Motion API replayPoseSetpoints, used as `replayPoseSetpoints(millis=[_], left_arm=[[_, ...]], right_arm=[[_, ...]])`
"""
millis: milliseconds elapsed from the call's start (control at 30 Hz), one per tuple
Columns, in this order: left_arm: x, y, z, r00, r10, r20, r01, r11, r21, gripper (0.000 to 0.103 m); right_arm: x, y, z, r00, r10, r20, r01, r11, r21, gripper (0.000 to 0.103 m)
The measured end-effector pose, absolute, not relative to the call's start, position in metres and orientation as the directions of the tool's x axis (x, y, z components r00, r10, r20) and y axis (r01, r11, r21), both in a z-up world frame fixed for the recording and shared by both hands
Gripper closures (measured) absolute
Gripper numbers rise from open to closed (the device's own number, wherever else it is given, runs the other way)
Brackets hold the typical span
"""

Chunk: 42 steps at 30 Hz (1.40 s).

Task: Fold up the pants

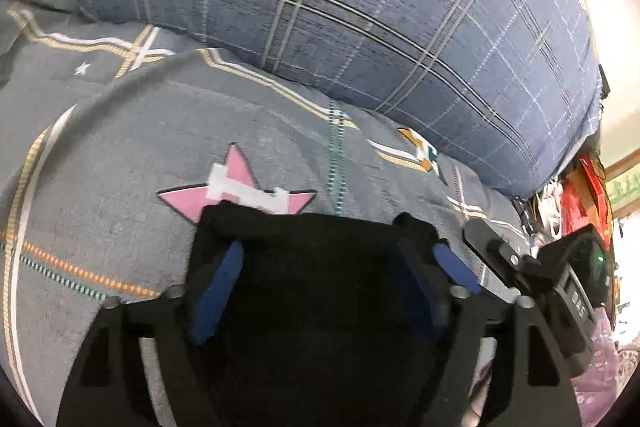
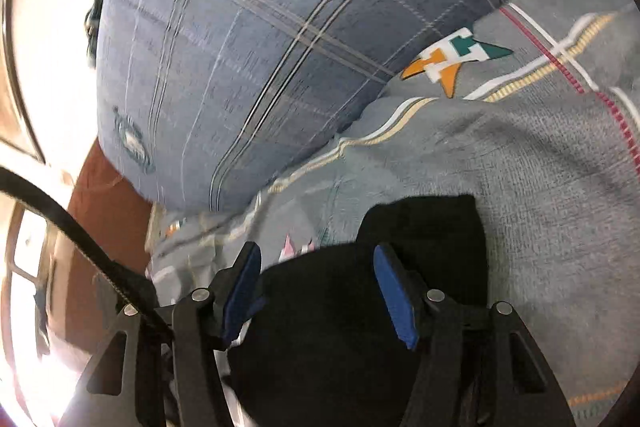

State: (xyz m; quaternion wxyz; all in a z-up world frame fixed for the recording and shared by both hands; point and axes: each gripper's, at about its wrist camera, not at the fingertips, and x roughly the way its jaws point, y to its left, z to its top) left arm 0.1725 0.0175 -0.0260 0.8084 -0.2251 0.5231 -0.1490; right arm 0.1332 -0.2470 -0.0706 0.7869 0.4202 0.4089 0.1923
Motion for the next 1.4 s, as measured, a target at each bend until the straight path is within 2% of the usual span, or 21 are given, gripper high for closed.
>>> replayPoseSetpoints(millis=[167,233,333,433,500,533,600,633,667,767,900,1000,1167,1400], left_arm=[[0.167,0.033,-0.014,0.397,-0.528,-0.751,-0.014,0.815,-0.579,0.021],[0.150,0.039,-0.001,0.418,-0.515,-0.749,-0.001,0.824,-0.567,0.021],[0.103,0.046,0.029,0.512,-0.393,-0.764,0.054,0.902,-0.428,0.020],[0.048,0.052,0.055,0.639,-0.244,-0.729,0.052,0.960,-0.276,0.020],[0.009,0.054,0.068,0.726,-0.150,-0.671,0.016,0.979,-0.202,0.019],[-0.008,0.055,0.074,0.760,-0.111,-0.640,-0.004,0.984,-0.175,0.019],[-0.043,0.051,0.087,0.833,-0.009,-0.553,-0.059,0.993,-0.105,0.015],[-0.058,0.050,0.093,0.857,0.023,-0.515,-0.078,0.993,-0.085,0.006],[-0.072,0.048,0.098,0.877,0.052,-0.478,-0.097,0.993,-0.070,0.001],[-0.108,0.046,0.116,0.916,0.097,-0.389,-0.127,0.991,-0.052,0.000],[-0.140,0.045,0.128,0.928,0.142,-0.343,-0.157,0.988,-0.015,0.000],[-0.155,0.046,0.127,0.924,0.148,-0.353,-0.162,0.987,-0.011,0.000],[-0.163,0.052,0.113,0.882,0.037,-0.470,-0.084,0.993,-0.078,0.000],[-0.159,0.040,0.088,0.828,0.040,-0.560,-0.071,0.997,-0.034,0.000]], right_arm=[[0.128,-0.248,-0.054,0.595,0.634,-0.494,0.040,0.590,0.806,0.038],[0.108,-0.249,-0.034,0.622,0.606,-0.496,0.000,0.633,0.774,0.036],[0.061,-0.236,0.002,0.683,0.499,-0.533,-0.087,0.781,0.619,0.035],[-0.004,-0.215,0.029,0.793,0.313,-0.522,-0.102,0.914,0.394,0.023],[-0.048,-0.201,0.038,0.871,0.195,-0.451,-0.072,0.959,0.276,0.002],[-0.071,-0.195,0.039,0.905,0.154,-0.396,-0.057,0.967,0.247,0.000],[-0.099,-0.190,0.036,0.935,0.125,-0.331,-0.039,0.967,0.253,0.000],[-0.106,-0.188,0.033,0.930,0.125,-0.346,-0.029,0.962,0.271,0.000],[-0.111,-0.188,0.030,0.920,0.135,-0.368,-0.022,0.955,0.294,0.000],[-0.129,-0.185,0.026,0.906,0.160,-0.392,-0.012,0.935,0.353,0.000],[-0.156,-0.167,0.034,0.914,0.127,-0.385,-0.014,0.959,0.284,0.000],[-0.170,-0.156,0.032,0.900,0.103,-0.424,0.008,0.968,0.252,0.000],[-0.178,-0.145,0.016,0.851,0.122,-0.511,0.006,0.970,0.242,0.000],[-0.175,-0.138,-0.005,0.798,0.111,-0.592,0.009,0.981,0.196,0.000]])
